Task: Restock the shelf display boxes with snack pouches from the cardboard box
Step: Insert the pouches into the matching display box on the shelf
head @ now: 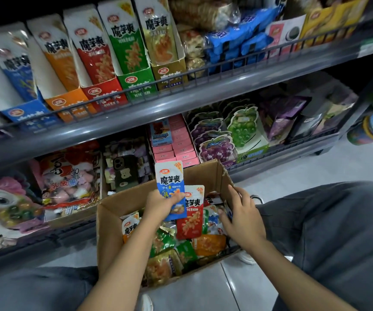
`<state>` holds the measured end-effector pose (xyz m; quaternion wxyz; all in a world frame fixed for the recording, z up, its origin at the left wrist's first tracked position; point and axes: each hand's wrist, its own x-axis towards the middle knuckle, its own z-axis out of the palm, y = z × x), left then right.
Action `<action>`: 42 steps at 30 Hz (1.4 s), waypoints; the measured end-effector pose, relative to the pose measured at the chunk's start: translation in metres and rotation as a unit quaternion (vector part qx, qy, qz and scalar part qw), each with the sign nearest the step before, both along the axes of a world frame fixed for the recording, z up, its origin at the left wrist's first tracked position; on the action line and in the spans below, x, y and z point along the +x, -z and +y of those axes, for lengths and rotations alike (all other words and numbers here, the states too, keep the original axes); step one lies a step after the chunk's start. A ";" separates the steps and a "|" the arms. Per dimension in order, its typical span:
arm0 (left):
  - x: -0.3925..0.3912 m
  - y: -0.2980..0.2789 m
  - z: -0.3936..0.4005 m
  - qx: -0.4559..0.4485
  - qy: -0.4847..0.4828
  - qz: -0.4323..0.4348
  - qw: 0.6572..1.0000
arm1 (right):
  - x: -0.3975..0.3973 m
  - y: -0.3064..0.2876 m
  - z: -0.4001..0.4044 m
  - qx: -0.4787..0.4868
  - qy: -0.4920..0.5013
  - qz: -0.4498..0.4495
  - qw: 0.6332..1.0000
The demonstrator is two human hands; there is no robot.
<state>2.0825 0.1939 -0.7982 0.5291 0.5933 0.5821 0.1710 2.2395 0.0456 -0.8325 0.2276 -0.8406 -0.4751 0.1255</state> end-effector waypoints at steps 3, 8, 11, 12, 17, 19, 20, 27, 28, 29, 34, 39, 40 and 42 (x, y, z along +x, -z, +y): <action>0.001 -0.033 -0.002 0.012 -0.033 -0.057 0.998 | -0.003 -0.006 0.003 0.000 0.009 0.027 1.000; -0.003 -0.070 -0.005 -0.055 -0.078 -0.175 0.980 | -0.017 -0.035 0.015 0.071 0.038 0.131 0.988; -0.005 -0.082 -0.006 -0.096 -0.080 -0.210 0.970 | -0.032 -0.070 0.020 0.115 -0.036 0.391 0.913; -0.005 -0.083 -0.007 -0.111 -0.077 -0.236 0.962 | -0.036 -0.080 0.022 0.111 -0.055 0.444 0.887; -0.010 -0.103 -0.002 -0.127 -0.103 -0.301 0.939 | -0.033 -0.109 0.032 0.158 -0.016 0.509 0.846; -0.017 -0.112 0.008 -0.106 -0.098 -0.309 0.940 | -0.028 -0.117 0.038 0.179 0.010 0.563 0.807; -0.020 -0.116 0.013 -0.099 -0.085 -0.314 0.940 | -0.025 -0.121 0.042 0.191 0.024 0.585 0.788; -0.022 -0.147 0.030 -0.077 -0.003 -0.298 0.951 | -0.022 -0.154 0.072 0.238 0.029 0.640 0.730; -0.020 -0.149 0.030 -0.091 0.010 -0.303 0.949 | -0.025 -0.156 0.079 0.244 0.029 0.640 0.728; -0.018 -0.151 0.029 -0.105 0.021 -0.312 0.944 | -0.029 -0.160 0.085 0.254 0.030 0.637 0.728; -0.009 -0.162 0.034 -0.110 0.050 -0.372 0.920 | -0.044 -0.181 0.122 0.301 0.022 0.583 0.754; -0.016 -0.177 0.057 0.018 0.000 -0.360 0.933 | -0.044 -0.209 0.159 0.290 0.015 0.537 0.792; -0.019 -0.181 0.062 0.046 -0.010 -0.355 0.934 | -0.041 -0.218 0.167 0.290 0.011 0.525 0.800; -0.027 -0.190 0.071 0.080 -0.037 -0.364 0.927 | -0.035 -0.242 0.183 0.299 -0.007 0.491 0.818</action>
